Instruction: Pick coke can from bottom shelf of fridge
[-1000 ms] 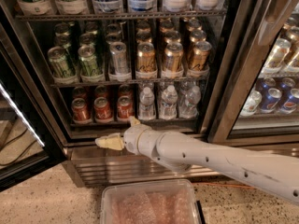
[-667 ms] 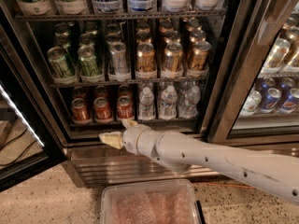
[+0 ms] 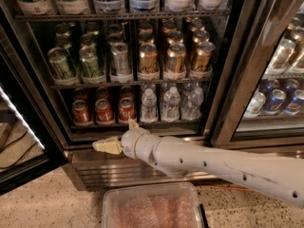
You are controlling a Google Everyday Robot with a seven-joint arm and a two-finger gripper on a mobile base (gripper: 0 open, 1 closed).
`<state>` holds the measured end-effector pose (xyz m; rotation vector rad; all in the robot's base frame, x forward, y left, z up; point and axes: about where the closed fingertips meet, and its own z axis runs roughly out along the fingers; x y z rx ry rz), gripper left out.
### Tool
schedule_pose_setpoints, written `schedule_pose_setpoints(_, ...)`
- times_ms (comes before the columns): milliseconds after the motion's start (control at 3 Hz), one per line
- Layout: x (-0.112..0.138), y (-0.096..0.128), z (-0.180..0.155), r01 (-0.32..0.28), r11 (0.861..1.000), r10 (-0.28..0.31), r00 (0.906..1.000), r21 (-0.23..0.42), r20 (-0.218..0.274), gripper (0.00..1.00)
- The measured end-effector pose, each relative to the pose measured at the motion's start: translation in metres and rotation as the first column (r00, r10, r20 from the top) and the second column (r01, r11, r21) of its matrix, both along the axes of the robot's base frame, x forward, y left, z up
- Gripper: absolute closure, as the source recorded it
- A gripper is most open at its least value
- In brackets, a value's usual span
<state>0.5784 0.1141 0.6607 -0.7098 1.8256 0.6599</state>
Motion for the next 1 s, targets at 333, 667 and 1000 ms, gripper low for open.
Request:
schedule_pose_setpoints(333, 0.005, 0.034, -0.013, 0.023, 1.000, -0.023, 0.9994, 0.004, 0.025, 0.16)
schedule_pose_setpoints(667, 0.029, 0.067, -0.025, 0.073, 0.997, -0.074, 0.9956, 0.019, 0.057, 0.12)
schedule_pose_setpoints(1000, 0.031, 0.069, -0.025, 0.083, 0.996, -0.084, 0.9946, 0.020, 0.061, 0.18)
